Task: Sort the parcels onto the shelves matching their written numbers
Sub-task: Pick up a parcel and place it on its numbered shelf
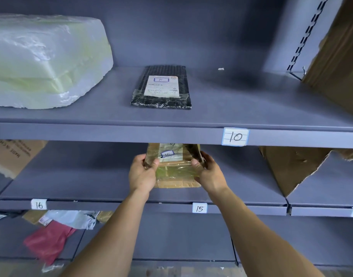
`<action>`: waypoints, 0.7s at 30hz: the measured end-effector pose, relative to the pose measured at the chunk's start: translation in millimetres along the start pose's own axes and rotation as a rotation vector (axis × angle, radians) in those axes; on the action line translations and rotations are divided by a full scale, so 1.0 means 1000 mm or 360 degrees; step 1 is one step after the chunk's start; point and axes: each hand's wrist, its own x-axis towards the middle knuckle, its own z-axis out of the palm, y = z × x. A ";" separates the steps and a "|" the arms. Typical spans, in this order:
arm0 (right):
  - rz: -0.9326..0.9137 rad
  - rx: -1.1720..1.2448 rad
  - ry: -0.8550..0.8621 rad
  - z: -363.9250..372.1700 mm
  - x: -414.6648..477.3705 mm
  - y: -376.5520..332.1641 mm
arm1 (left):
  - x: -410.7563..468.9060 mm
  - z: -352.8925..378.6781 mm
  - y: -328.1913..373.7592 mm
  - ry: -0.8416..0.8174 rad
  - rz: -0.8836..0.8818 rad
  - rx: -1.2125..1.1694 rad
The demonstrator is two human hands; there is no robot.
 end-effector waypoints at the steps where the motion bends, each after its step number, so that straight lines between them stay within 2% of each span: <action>1: -0.0005 0.0003 0.0008 0.001 0.004 -0.001 | 0.004 0.002 0.000 -0.0001 0.0017 0.0029; 13: 0.0020 0.0079 0.0036 0.005 0.012 -0.002 | 0.005 0.005 0.006 0.0023 0.0032 0.0231; 21: 0.0113 -0.0086 0.0051 -0.001 -0.010 -0.005 | -0.012 -0.009 0.012 -0.0237 -0.0182 0.0403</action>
